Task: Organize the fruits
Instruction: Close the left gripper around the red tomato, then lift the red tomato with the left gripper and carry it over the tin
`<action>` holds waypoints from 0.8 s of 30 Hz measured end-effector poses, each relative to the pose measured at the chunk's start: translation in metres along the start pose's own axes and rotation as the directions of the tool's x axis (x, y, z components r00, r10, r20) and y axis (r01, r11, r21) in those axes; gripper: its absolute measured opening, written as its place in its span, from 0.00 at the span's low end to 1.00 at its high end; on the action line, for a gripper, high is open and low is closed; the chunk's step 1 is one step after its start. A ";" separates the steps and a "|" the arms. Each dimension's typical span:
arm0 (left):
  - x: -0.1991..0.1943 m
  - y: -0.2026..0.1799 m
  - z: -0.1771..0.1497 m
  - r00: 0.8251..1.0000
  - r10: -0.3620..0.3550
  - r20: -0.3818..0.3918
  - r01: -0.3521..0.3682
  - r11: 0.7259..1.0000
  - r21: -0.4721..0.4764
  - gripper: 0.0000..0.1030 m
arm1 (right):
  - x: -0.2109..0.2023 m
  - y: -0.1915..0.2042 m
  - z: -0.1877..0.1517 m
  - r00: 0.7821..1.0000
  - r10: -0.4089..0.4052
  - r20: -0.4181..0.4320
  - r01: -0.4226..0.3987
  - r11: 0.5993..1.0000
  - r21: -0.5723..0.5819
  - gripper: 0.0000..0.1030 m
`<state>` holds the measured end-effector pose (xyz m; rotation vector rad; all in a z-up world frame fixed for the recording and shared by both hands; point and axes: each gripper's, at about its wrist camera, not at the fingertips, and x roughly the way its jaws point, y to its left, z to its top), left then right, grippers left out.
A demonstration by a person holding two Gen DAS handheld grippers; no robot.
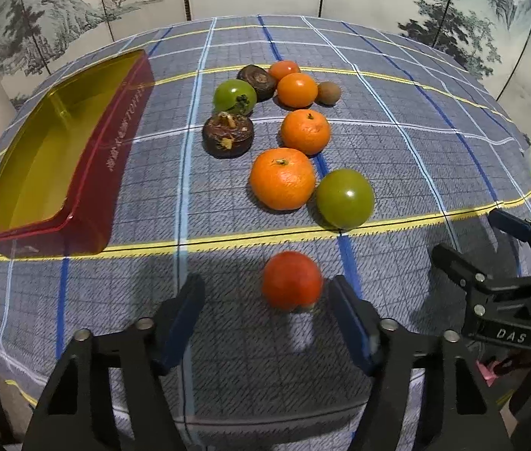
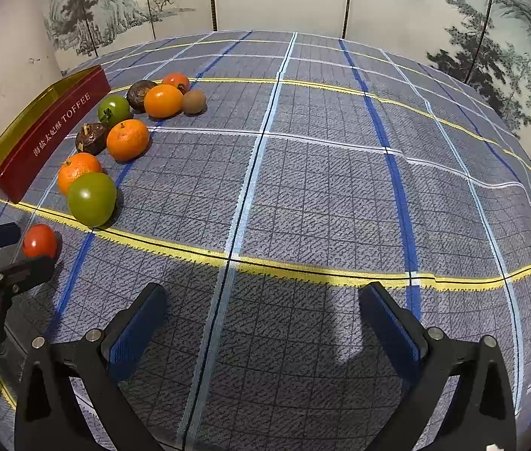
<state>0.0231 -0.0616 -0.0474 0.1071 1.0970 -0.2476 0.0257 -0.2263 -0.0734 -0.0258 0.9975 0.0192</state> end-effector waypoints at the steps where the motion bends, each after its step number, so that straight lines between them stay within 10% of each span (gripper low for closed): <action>1: 0.001 0.000 0.001 1.000 -0.006 -0.005 0.006 1.000 -0.002 0.57 | 0.000 0.000 0.000 1.000 0.000 0.001 0.000 1.000 0.000 1.00; 10: 0.001 -0.003 0.002 1.000 -0.010 0.009 0.010 1.000 0.019 0.31 | 0.000 0.000 -0.002 1.000 -0.002 0.011 0.002 1.000 0.004 1.00; 24: -0.010 0.002 0.001 0.999 0.017 0.048 -0.018 1.000 0.024 0.30 | 0.000 0.000 -0.002 1.000 -0.002 0.011 0.002 1.000 0.004 1.00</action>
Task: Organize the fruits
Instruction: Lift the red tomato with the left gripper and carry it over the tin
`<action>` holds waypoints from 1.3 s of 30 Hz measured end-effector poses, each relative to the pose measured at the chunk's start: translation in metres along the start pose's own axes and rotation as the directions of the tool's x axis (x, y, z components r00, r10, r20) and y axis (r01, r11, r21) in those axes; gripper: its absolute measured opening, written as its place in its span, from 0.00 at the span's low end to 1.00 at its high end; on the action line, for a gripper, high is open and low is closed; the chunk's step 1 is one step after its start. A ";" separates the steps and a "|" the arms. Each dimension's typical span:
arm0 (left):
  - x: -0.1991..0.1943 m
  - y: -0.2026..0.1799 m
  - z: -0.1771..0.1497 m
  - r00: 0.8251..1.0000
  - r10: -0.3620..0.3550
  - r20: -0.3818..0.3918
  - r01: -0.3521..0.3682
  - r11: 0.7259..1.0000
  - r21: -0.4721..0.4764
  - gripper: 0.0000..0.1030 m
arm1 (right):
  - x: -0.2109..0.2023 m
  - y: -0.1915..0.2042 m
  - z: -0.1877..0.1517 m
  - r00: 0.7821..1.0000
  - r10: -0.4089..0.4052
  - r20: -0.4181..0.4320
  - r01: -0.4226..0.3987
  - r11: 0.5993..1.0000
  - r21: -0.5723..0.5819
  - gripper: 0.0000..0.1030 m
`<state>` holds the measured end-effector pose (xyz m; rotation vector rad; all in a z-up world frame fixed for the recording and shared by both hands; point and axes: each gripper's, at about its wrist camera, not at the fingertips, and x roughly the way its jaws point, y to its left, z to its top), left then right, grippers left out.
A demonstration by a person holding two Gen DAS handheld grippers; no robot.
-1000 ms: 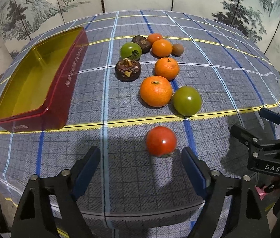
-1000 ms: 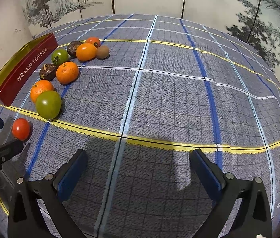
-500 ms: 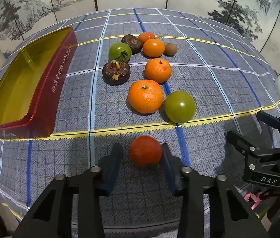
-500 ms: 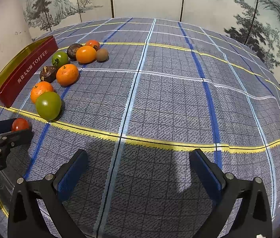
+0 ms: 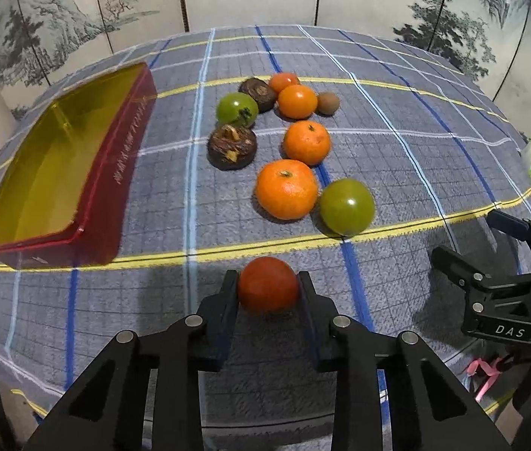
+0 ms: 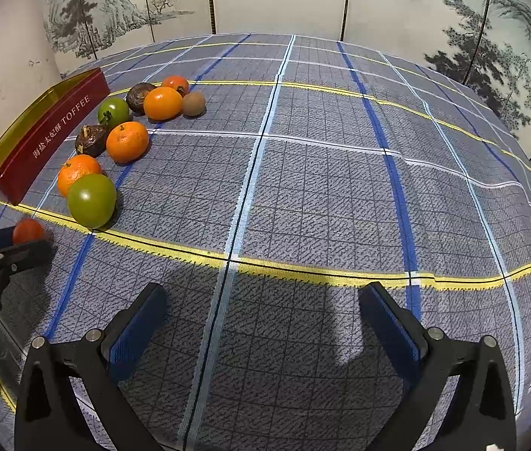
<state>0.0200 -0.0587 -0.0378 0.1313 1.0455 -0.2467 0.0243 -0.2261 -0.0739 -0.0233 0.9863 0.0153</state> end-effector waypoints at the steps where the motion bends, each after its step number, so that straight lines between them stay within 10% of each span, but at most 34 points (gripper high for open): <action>1: -0.002 0.002 0.000 1.000 0.004 0.004 -0.004 1.000 -0.001 0.30 | 0.000 0.000 0.000 1.000 0.000 0.000 0.000 1.000 0.000 1.00; 22: -0.058 0.105 0.042 0.964 0.195 0.183 -0.174 0.977 -0.122 0.31 | -0.001 -0.001 0.001 1.000 -0.004 0.001 0.004 1.000 0.006 1.00; 39: 0.000 0.205 0.043 0.964 0.260 0.045 -0.242 0.940 -0.239 0.30 | 0.002 -0.001 0.002 1.000 -0.023 0.011 0.022 0.999 0.034 1.00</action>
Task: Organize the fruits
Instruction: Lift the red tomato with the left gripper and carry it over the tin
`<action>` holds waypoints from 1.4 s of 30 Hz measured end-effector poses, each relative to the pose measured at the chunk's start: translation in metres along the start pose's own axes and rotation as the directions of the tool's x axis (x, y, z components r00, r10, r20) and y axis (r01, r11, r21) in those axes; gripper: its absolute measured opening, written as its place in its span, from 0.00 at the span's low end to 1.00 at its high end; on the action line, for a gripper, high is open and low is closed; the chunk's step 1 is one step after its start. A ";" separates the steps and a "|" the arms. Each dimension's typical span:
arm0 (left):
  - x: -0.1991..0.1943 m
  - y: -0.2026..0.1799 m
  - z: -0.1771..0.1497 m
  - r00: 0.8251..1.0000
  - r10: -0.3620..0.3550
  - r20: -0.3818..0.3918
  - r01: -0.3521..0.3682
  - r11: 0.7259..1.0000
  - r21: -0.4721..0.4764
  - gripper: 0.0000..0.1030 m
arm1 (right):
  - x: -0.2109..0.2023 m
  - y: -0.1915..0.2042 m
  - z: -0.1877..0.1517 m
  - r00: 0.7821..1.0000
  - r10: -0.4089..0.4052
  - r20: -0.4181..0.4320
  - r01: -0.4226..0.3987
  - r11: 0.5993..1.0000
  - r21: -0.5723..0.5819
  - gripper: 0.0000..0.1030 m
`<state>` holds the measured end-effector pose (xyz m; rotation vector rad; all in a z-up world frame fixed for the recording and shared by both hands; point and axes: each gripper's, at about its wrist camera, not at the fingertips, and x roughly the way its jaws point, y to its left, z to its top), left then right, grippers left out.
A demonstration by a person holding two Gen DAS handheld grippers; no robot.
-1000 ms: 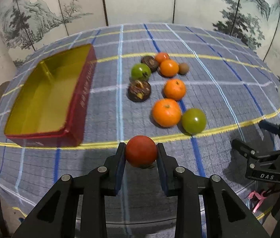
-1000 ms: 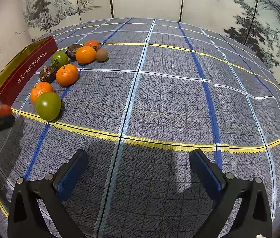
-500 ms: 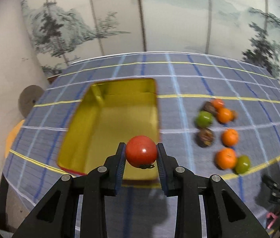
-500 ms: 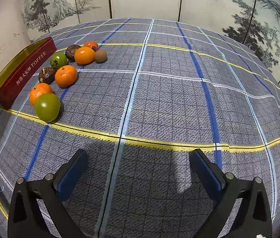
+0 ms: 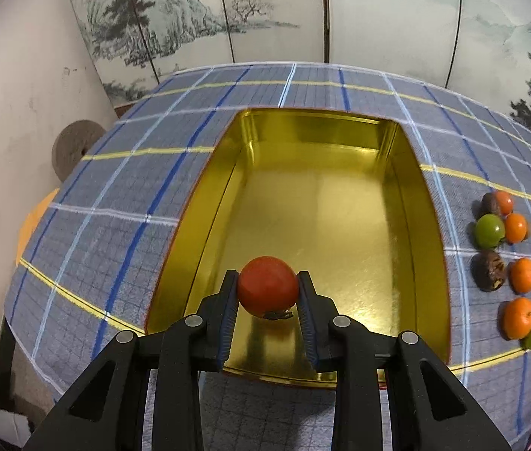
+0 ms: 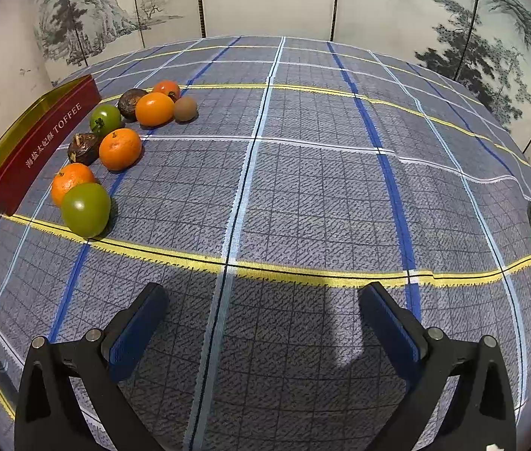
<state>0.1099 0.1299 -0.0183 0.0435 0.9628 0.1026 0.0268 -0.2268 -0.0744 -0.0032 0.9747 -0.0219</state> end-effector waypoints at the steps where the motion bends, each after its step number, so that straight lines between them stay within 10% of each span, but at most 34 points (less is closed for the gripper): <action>1: 0.002 0.000 -0.001 1.000 -0.001 -0.006 0.001 1.000 -0.001 0.30 | 0.000 0.000 0.000 1.000 0.000 0.000 0.000 1.000 0.000 1.00; 42: 0.014 -0.017 -0.020 0.999 0.004 -0.050 -0.002 1.000 0.026 0.31 | 0.002 0.020 0.002 0.999 0.030 -0.018 -0.030 0.998 -0.055 1.00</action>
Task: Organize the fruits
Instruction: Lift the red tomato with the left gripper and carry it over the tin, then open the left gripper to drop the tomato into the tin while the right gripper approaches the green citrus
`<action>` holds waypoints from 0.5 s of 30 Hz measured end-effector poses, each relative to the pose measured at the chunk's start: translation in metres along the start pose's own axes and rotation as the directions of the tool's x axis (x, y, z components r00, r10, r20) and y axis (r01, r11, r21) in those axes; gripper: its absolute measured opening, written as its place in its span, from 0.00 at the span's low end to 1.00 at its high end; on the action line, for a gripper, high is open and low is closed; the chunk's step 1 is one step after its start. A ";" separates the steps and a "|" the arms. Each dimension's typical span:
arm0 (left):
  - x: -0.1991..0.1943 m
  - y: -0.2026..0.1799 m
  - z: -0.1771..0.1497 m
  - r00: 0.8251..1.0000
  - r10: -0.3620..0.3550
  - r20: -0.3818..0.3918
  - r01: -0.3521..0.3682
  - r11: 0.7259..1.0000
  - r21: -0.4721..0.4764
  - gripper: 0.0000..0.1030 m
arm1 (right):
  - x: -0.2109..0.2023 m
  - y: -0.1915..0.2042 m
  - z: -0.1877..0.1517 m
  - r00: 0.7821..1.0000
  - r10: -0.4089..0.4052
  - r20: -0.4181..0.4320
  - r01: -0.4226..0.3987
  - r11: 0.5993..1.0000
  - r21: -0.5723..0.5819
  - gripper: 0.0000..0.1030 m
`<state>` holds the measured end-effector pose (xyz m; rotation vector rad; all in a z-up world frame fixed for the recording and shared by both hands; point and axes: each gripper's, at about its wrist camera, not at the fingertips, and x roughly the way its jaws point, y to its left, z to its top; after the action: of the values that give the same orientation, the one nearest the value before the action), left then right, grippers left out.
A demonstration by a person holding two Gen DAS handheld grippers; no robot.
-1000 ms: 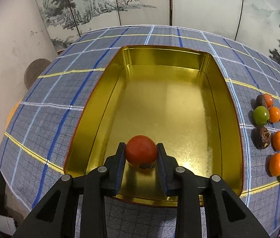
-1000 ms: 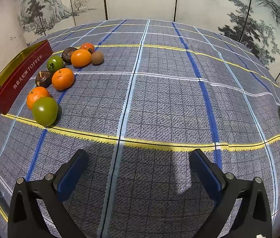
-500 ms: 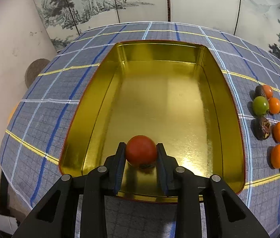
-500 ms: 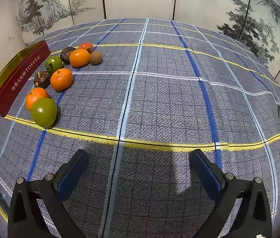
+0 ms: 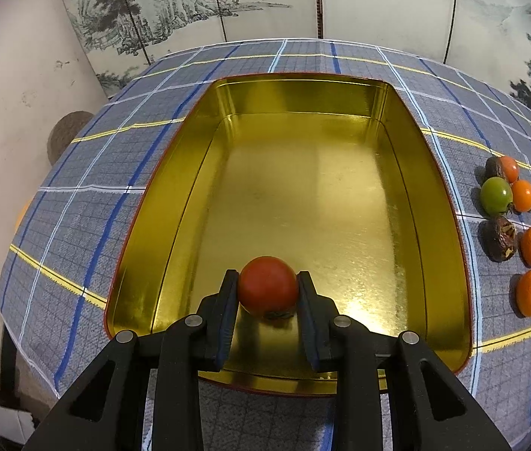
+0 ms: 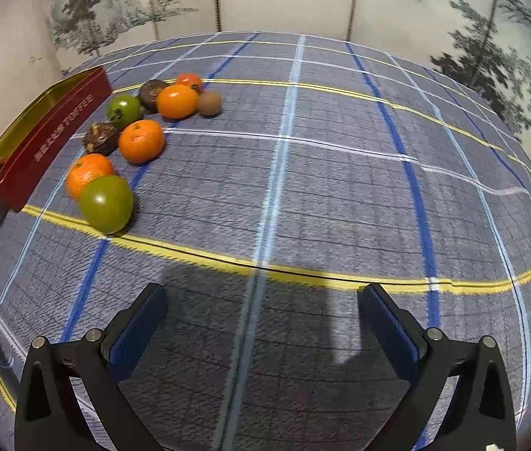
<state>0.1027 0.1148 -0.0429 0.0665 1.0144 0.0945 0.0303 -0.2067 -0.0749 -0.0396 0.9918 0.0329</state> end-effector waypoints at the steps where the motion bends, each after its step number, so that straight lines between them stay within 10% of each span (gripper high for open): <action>1: 0.001 0.001 0.000 1.000 0.000 0.000 0.000 1.000 0.000 0.31 | 0.000 0.003 0.000 1.000 0.007 -0.001 -0.007 1.000 -0.011 1.00; 15: -0.006 0.003 0.001 0.999 -0.015 0.033 0.015 1.000 0.011 0.35 | 0.005 0.052 0.013 0.995 0.102 0.010 -0.099 0.983 -0.155 0.95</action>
<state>0.1005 0.1175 -0.0372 0.0705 0.9821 0.0738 0.0411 -0.1542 -0.0732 -0.1311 0.9709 0.2026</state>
